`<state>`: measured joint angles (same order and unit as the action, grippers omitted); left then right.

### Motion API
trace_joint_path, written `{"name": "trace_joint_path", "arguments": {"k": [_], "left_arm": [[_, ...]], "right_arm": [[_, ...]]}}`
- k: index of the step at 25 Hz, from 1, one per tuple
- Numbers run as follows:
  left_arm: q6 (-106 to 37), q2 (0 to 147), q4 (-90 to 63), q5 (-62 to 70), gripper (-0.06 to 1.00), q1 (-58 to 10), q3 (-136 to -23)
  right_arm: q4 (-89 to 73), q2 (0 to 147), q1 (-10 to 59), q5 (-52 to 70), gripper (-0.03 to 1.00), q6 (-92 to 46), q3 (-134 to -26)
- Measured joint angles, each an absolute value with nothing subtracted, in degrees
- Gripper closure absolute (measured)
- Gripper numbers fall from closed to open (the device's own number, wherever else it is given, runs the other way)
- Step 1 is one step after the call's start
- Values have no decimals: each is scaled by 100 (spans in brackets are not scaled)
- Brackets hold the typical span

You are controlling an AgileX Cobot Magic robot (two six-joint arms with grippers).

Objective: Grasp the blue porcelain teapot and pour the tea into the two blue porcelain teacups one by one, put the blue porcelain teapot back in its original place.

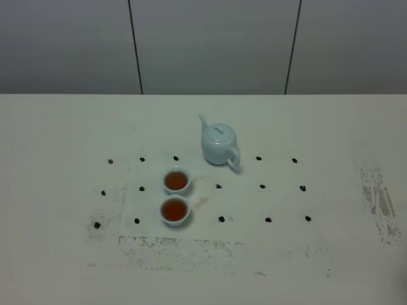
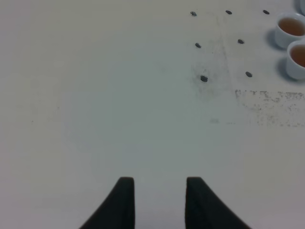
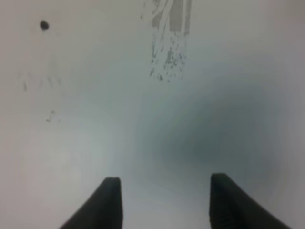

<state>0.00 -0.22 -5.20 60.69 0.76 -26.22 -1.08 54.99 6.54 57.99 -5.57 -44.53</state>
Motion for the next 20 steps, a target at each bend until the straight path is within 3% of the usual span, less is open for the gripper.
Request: {"name": "trace_joint_path", "arguments": {"k": [9, 20], "left_arm": [[0, -22, -520, 6069, 65, 76, -2622], [0, -22, -520, 6069, 65, 76, -2622]], "right_arm": [[-543, 4076, 654, 5828, 56, -557, -3260], [-672, 2440, 654, 6481, 56, -557, -3157]]}}
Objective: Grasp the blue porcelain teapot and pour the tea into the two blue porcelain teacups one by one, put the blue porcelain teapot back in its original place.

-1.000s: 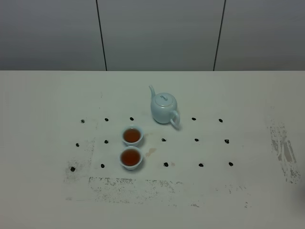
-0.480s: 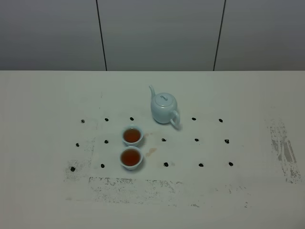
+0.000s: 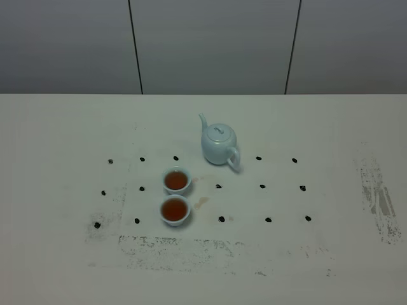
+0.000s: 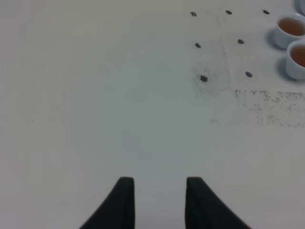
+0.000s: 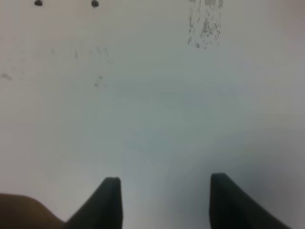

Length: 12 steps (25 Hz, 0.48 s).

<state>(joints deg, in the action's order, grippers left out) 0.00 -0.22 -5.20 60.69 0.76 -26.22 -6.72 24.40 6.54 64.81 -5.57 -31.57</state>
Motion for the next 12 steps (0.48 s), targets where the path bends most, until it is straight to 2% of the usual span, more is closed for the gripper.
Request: {"name": "trace_joint_path", "arguments": {"k": [6, 12], "left_arm": [[0, -22, -520, 6069, 65, 76, -2622], [0, -22, -520, 6069, 65, 76, -2622]], "right_arm": [[-659, 1481, 609, 6420, 56, -557, -3001], [-635, 928, 224, 6402, 56, -557, -2999]]}}
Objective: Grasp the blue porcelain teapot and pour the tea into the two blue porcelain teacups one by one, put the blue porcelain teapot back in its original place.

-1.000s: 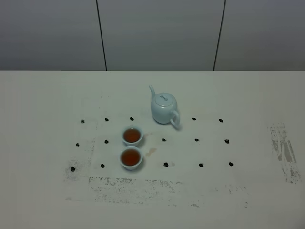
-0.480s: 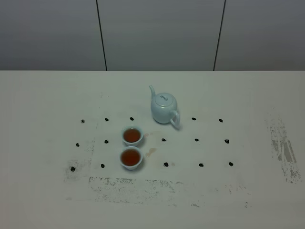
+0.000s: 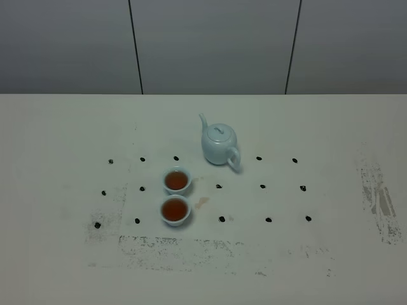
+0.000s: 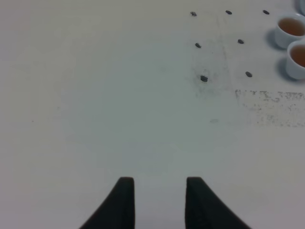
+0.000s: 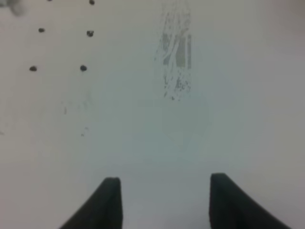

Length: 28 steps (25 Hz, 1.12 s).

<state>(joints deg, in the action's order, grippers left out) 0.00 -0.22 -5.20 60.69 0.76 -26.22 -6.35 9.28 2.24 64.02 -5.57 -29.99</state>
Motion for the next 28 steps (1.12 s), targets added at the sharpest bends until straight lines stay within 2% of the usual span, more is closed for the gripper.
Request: {"name": "trace_joint_path", "arguments": {"k": [8, 28], "left_arm": [[0, -22, -520, 6069, 65, 76, -2622], [0, -22, -520, 6069, 65, 76, -2622]], "right_arm": [[-625, -16, 93, 6407, 56, -557, -2999], [-623, -42, 95, 6407, 56, -557, -2987]]}}
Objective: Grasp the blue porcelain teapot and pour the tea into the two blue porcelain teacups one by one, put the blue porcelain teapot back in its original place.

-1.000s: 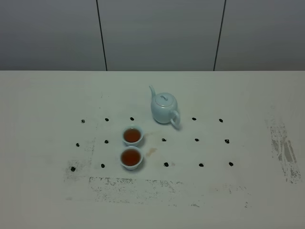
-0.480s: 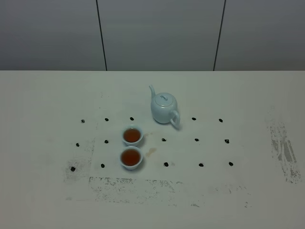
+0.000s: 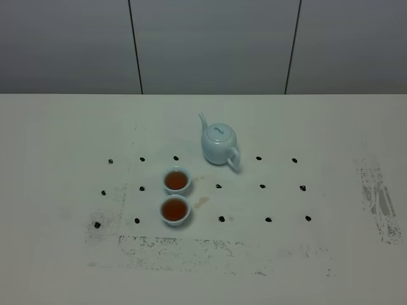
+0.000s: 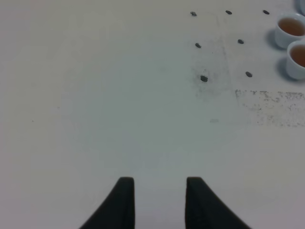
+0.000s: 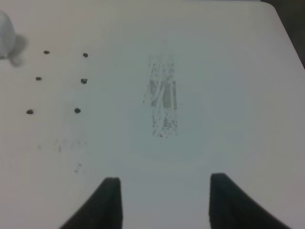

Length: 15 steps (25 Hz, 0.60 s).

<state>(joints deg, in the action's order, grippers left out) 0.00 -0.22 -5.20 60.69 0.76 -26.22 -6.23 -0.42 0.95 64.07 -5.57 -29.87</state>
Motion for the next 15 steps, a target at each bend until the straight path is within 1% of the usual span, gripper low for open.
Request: {"name": "trace_joint_path", "arguments": {"k": [15], "left_arm": [[0, -22, -520, 6069, 65, 76, -2622]], "right_arm": [[-623, -42, 95, 6407, 56, -557, -2987]]}}
